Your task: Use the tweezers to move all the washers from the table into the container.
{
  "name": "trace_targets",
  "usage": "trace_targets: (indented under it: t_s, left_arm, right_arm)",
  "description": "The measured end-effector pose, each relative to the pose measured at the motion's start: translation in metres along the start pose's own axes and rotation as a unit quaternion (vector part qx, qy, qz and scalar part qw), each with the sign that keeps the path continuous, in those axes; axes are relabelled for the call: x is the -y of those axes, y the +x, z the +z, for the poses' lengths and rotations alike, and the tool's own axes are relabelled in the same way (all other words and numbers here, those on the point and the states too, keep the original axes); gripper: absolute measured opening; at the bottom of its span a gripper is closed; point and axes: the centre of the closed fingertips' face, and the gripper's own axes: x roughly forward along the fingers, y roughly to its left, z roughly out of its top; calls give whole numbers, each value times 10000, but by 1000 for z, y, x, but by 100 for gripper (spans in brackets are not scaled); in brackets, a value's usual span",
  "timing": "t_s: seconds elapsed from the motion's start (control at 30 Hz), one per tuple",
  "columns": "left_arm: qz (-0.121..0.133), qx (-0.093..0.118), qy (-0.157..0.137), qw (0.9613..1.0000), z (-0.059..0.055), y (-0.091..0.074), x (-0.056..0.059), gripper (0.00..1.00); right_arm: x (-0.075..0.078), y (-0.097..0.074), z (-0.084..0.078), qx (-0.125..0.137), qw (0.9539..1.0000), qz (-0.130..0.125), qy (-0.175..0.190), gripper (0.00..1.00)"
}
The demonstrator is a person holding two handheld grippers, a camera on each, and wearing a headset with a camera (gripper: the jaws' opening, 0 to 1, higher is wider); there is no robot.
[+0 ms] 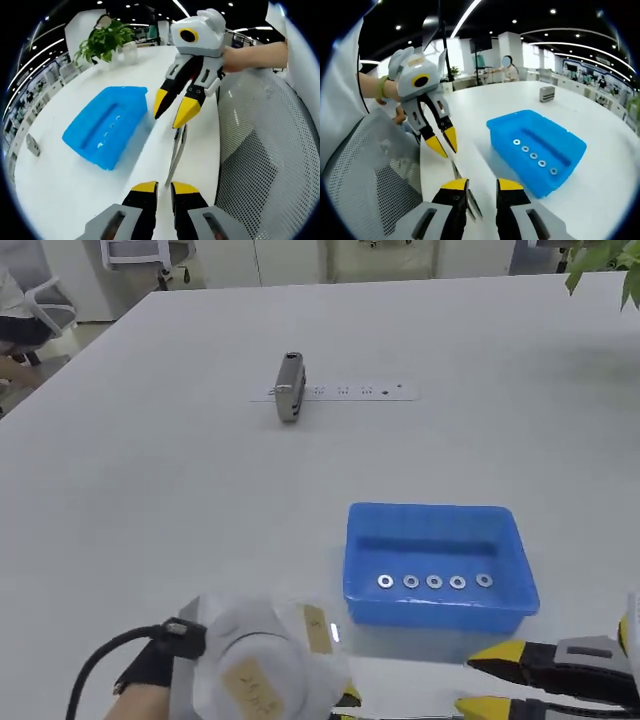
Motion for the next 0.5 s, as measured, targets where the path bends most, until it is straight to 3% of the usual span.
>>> trace_targets:
  t_s: [0.13, 0.27, 0.3, 0.4, 0.5]
  left_arm:
    - [324, 401, -610, 9968, 1, -16, -8, 17]
    - [745, 785, -1084, 9882, 3, -32, -20, 24]
    - [821, 891, -1206, 9853, 4, -36, -23, 27]
    - [1108, 1340, -1597, 9717, 11, -50, -32, 34]
    - [1401, 1654, -1776, 9599, 16, -64, -40, 41]
  right_arm:
    - [13, -17, 4, 179, 9990, -345, 209, 21]
    - [29, -41, 8, 359, 9947, -860, 433, 27]
    - [33, -46, 8, 386, 9933, -998, 426, 28]
    - [44, -67, 6, 393, 9887, -1381, 427, 31]
    - [50, -85, 7, 473, 9842, -1636, 493, 33]
